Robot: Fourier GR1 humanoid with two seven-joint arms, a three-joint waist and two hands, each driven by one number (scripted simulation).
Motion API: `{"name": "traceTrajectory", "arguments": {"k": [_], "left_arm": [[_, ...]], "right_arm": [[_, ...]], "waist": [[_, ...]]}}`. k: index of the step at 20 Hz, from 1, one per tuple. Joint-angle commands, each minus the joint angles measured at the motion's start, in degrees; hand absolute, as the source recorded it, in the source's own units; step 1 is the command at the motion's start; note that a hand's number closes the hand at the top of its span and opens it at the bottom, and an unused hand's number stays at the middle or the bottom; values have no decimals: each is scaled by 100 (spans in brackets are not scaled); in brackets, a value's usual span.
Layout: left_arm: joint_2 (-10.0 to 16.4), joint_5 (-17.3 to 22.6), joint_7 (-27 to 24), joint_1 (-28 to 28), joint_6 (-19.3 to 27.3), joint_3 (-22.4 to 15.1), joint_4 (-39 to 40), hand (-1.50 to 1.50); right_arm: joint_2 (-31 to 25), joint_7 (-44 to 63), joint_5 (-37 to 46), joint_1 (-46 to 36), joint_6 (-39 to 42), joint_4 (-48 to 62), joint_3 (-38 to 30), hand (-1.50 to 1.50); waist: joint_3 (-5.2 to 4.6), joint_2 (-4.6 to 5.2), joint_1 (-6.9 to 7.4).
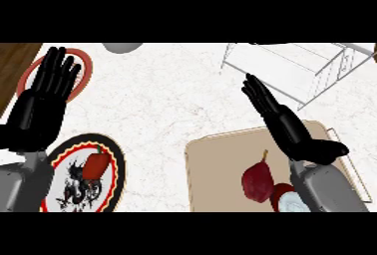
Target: Pick the can from the tray and place it in the tiered shelf
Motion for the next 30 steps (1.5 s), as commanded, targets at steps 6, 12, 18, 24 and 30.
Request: {"name": "traceTrajectory", "arguments": {"k": [6,12,18,24,30], "left_arm": [[241,-198,1024,1579,503,246,1262,0],[-2,-74,1324,1983,489,67,1413,0],[-68,-108,1155,1944,248,-57,1567,0],[-122,-215,1439,1639,330,-207,1424,0],[-137,-323,1443,1612,210,-358,1330,0]], "right_arm": [[-1355,-183,1104,1123,-2068,-539,-1858,150],[-1352,279,1121,3467,-2922,-547,-2540,-150],[-1473,-134,1149,5754,-2338,-2876,-2353,-150],[-1475,702,1807,7433,-2374,-5124,-1904,-150],[-1617,2655,3068,8270,-2515,-6641,-1707,-150]], "waist": [[-379,-413,-1123],[-342,-377,-988],[-358,-343,-640],[-364,-277,-401],[-363,-214,-106]]}}
